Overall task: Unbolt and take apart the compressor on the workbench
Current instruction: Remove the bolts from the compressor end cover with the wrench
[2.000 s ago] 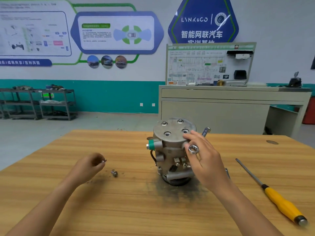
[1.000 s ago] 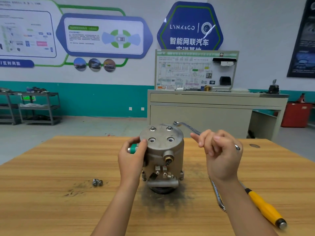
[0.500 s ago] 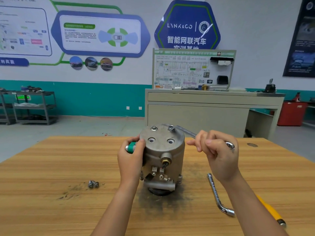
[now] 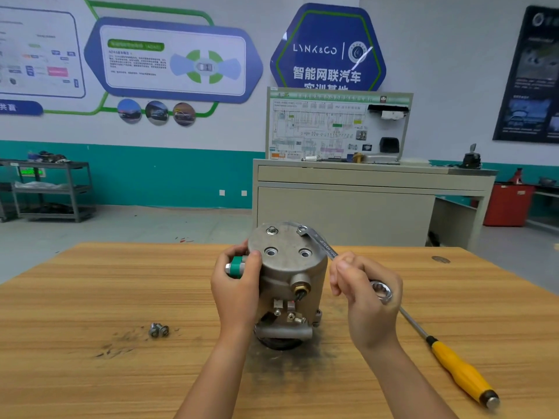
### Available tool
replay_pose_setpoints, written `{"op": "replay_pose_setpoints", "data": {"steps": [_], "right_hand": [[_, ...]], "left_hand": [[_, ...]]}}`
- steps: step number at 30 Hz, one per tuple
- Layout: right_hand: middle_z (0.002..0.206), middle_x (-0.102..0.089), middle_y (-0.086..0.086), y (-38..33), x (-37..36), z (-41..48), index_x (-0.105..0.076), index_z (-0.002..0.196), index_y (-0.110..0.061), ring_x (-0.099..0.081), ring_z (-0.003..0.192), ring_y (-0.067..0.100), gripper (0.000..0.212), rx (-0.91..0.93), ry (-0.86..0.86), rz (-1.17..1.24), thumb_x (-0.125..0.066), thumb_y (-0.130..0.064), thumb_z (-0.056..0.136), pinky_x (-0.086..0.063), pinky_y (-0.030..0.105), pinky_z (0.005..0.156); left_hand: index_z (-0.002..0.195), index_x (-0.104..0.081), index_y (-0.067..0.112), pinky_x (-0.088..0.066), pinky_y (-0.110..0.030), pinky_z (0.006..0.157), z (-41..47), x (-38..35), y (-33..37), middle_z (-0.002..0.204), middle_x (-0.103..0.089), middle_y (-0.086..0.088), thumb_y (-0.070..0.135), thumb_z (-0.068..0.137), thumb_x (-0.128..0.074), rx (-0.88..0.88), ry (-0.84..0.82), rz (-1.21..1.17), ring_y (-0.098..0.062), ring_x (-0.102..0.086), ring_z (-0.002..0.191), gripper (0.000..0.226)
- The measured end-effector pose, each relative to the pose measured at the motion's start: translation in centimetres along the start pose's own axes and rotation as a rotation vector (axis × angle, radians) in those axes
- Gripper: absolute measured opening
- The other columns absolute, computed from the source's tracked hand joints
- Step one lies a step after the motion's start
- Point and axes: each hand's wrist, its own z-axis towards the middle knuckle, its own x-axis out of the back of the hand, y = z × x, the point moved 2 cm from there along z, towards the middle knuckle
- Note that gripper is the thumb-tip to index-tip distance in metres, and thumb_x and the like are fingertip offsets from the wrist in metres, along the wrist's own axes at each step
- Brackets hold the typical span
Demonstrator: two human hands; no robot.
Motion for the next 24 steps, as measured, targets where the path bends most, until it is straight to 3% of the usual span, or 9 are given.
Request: {"op": "replay_pose_setpoints", "data": {"steps": [2, 4, 7, 10, 12, 16, 18, 21, 24], "right_hand": [[0.046, -0.044, -0.002, 0.0, 0.2, 0.1, -0.044, 0.040, -0.024, -0.047, 0.056, 0.021, 0.032, -0.032, -0.005, 0.030, -0.053, -0.023, 0.070, -0.039, 0.032, 0.057], [0.052, -0.053, 0.000, 0.1, 0.3, -0.1, -0.054, 0.045, -0.021, -0.058, 0.070, 0.023, 0.029, -0.069, 0.025, 0.025, -0.051, -0.019, 0.074, -0.045, 0.035, 0.071], [0.059, -0.061, 0.003, 0.2, 0.3, -0.1, -0.057, 0.052, -0.019, -0.066, 0.082, 0.024, 0.036, -0.145, 0.278, 0.081, -0.042, -0.023, 0.085, -0.046, 0.038, 0.084], [0.041, -0.043, -0.001, 0.6, 1.5, 1.8, -0.041, 0.060, -0.013, -0.062, 0.056, 0.020, 0.038, -0.246, 0.546, 0.312, -0.031, -0.019, 0.097, -0.047, 0.038, 0.077], [0.038, -0.039, -0.002, 1.5, 3.0, 4.2, -0.041, 0.070, -0.013, -0.057, 0.046, 0.020, 0.033, -0.355, 0.613, 0.363, -0.031, -0.026, 0.098, -0.049, 0.034, 0.067], [0.057, -0.050, 0.003, 5.4, 4.3, 10.4, -0.042, 0.082, -0.015, -0.051, 0.032, 0.011, 0.018, -0.581, 0.692, 0.149, -0.037, -0.025, 0.095, -0.046, 0.019, 0.042], [0.082, -0.056, 0.009, 7.5, 3.7, 13.3, -0.042, 0.094, -0.012, -0.055, 0.039, 0.012, 0.005, -0.661, 0.656, -0.102, -0.041, -0.016, 0.093, -0.042, 0.022, 0.043], [0.117, -0.054, 0.014, 9.3, 1.1, 17.1, -0.040, 0.118, -0.005, -0.055, 0.074, 0.023, 0.028, -0.706, 0.372, -0.551, -0.044, -0.009, 0.091, -0.041, 0.030, 0.063], [0.121, -0.052, 0.016, 9.2, -3.5, 18.9, -0.044, 0.127, -0.004, -0.058, 0.086, 0.026, 0.037, -0.568, -0.018, -0.884, -0.044, -0.004, 0.090, -0.044, 0.032, 0.068]], "left_hand": [[0.090, -0.062, 0.027, -0.048, -0.025, 0.067, 0.1, 0.1, -0.1, 0.092, -0.062, 0.010, 0.014, 0.084, -0.063, -0.014, -0.008, -0.006, 0.000, -0.059, 0.080, 0.015], [0.092, -0.062, 0.026, -0.048, -0.021, 0.066, 0.2, 0.0, -0.1, 0.090, -0.063, 0.011, 0.008, 0.084, -0.062, -0.047, -0.017, -0.019, 0.006, -0.059, 0.076, 0.020], [0.091, -0.064, 0.022, -0.048, -0.012, 0.061, 1.0, 0.0, -0.1, 0.081, -0.068, 0.016, -0.003, 0.084, -0.057, -0.070, -0.036, -0.056, 0.008, -0.061, 0.075, 0.027], [0.091, -0.066, 0.021, -0.044, -0.014, 0.051, 2.5, 0.3, 0.0, 0.077, -0.068, 0.011, -0.001, 0.086, -0.053, 0.021, -0.118, -0.085, -0.002, -0.062, 0.068, 0.026], [0.091, -0.068, 0.020, -0.038, -0.013, 0.041, 3.5, 0.5, 0.0, 0.074, -0.066, 0.004, 0.011, 0.082, -0.056, 0.055, -0.193, -0.065, -0.005, -0.057, 0.059, 0.018], [0.088, -0.069, 0.021, -0.037, -0.016, 0.039, 4.6, 0.2, 0.0, 0.067, -0.068, 0.006, 0.026, 0.066, -0.049, 0.091, -0.283, -0.047, -0.005, -0.059, 0.059, 0.030], [0.087, -0.070, 0.021, -0.039, -0.015, 0.041, 4.7, 0.0, 0.0, 0.070, -0.070, 0.005, 0.028, 0.067, -0.049, 0.088, -0.315, -0.032, -0.005, -0.062, 0.064, 0.029], [0.084, -0.071, 0.024, -0.041, -0.012, 0.044, 4.5, -0.3, 0.1, 0.075, -0.071, 0.006, 0.032, 0.071, -0.049, 0.056, -0.337, -0.013, -0.003, -0.064, 0.069, 0.027], [0.084, -0.071, 0.023, -0.043, -0.011, 0.048, 4.4, -0.6, 0.3, 0.076, -0.071, 0.008, 0.025, 0.082, -0.052, 0.037, -0.329, -0.013, -0.001, -0.064, 0.071, 0.020]]}}
